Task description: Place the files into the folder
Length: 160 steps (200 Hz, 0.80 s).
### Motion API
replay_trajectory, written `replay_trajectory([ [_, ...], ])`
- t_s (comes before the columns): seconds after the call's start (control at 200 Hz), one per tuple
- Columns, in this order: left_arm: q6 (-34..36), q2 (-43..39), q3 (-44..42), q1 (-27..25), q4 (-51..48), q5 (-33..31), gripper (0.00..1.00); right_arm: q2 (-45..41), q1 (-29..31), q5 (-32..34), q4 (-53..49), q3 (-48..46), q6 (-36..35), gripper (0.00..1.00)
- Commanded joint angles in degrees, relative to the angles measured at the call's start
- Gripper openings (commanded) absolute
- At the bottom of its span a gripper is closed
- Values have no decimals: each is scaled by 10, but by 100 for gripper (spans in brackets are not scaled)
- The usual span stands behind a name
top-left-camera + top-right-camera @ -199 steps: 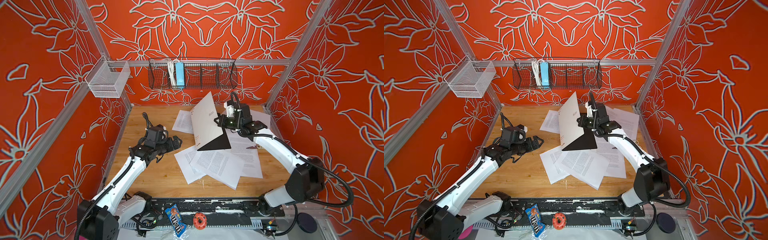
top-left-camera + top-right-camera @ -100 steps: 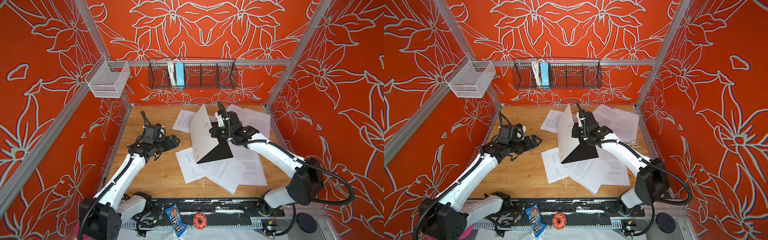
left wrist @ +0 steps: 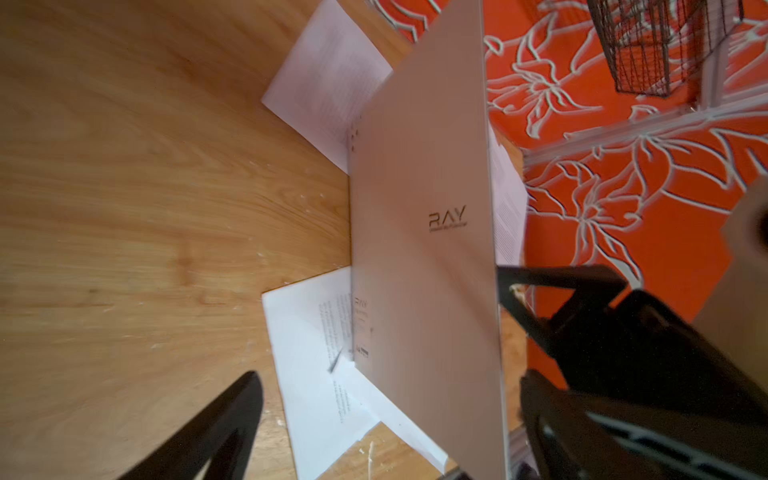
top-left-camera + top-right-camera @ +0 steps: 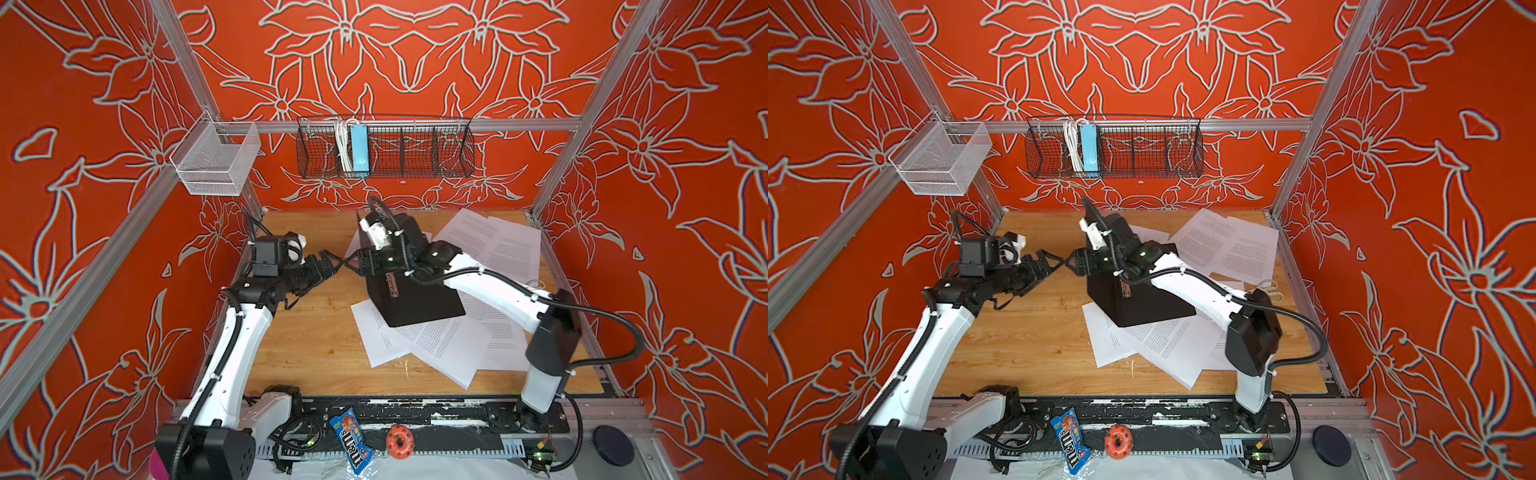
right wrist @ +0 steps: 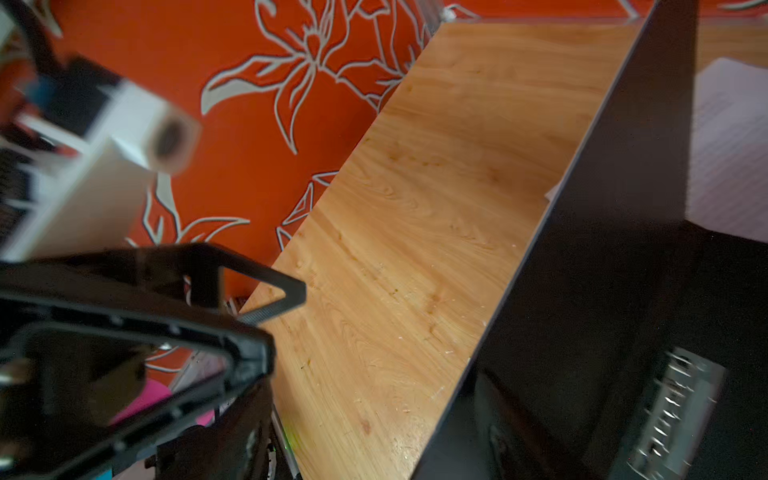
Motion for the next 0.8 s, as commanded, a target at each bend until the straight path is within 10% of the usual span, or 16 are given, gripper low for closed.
replay_trajectory([
  [0.0,-2,-58,55,25,-39,8,97,100,18,-69,26,45,16,85],
  [0.18,-29,-109,63,40,3,8,97,215,20,-120,-16,137,-4,91],
  [0.42,-60,-61,-40,37,92,123,98,48,-56,-107,52,-60,-18,94],
  [0.796,-135,160,-224,-85,379,157,97,-32,-169,-119,97,-298,-36,51],
])
